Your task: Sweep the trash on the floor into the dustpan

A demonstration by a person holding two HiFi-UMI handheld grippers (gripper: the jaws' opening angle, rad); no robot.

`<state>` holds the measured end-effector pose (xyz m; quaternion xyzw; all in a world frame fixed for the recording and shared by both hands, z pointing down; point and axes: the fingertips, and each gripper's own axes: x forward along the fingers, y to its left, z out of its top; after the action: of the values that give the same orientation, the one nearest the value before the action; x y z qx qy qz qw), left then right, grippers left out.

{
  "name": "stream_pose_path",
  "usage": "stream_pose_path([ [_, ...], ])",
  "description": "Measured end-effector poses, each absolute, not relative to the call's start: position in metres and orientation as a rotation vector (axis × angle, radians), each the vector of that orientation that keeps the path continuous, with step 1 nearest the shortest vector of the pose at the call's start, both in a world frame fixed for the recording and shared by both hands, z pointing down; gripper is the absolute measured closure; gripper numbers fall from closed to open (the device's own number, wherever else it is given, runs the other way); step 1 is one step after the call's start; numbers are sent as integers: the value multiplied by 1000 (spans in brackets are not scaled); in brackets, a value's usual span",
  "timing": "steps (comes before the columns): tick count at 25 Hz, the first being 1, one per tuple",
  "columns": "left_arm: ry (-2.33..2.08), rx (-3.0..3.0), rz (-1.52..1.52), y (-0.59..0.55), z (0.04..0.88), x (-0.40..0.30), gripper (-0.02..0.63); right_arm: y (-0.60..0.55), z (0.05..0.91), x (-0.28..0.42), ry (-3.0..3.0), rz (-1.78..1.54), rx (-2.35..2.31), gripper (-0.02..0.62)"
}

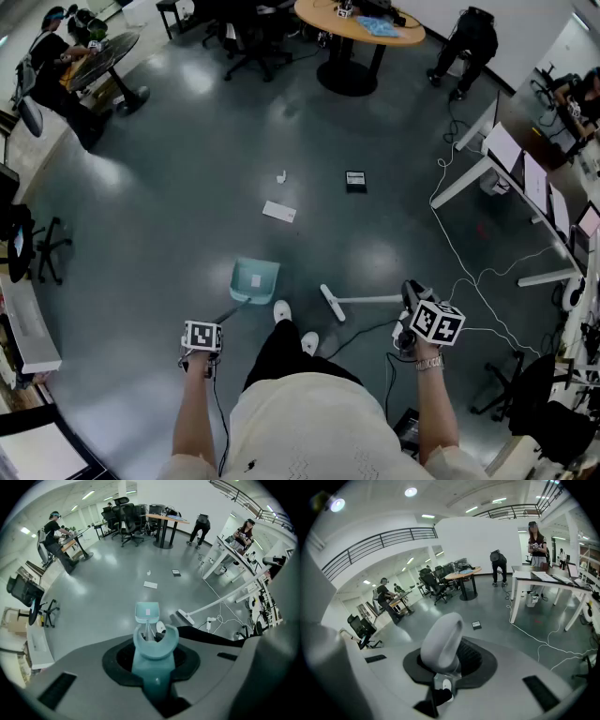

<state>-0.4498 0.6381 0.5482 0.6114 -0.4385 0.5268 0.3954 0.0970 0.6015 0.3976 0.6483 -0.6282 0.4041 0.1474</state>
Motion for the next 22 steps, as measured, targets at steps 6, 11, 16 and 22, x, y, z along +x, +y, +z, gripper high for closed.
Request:
stream_pose_path([
  [6, -1046, 1612, 1361, 532, 574, -380, 517, 519, 421, 152, -1736, 1157, 1895, 523],
  [11, -914, 1642, 1460, 430, 600, -312, 517, 432, 420, 207, -1653, 1178, 1941, 523],
  [16, -750, 1757, 1604, 329, 620, -234, 517, 337, 407, 260, -1642, 1116, 2008, 523],
  [22, -610, 1788, 1695, 245, 639, -137, 517, 219, 402, 328, -1672, 1033, 2011, 524],
])
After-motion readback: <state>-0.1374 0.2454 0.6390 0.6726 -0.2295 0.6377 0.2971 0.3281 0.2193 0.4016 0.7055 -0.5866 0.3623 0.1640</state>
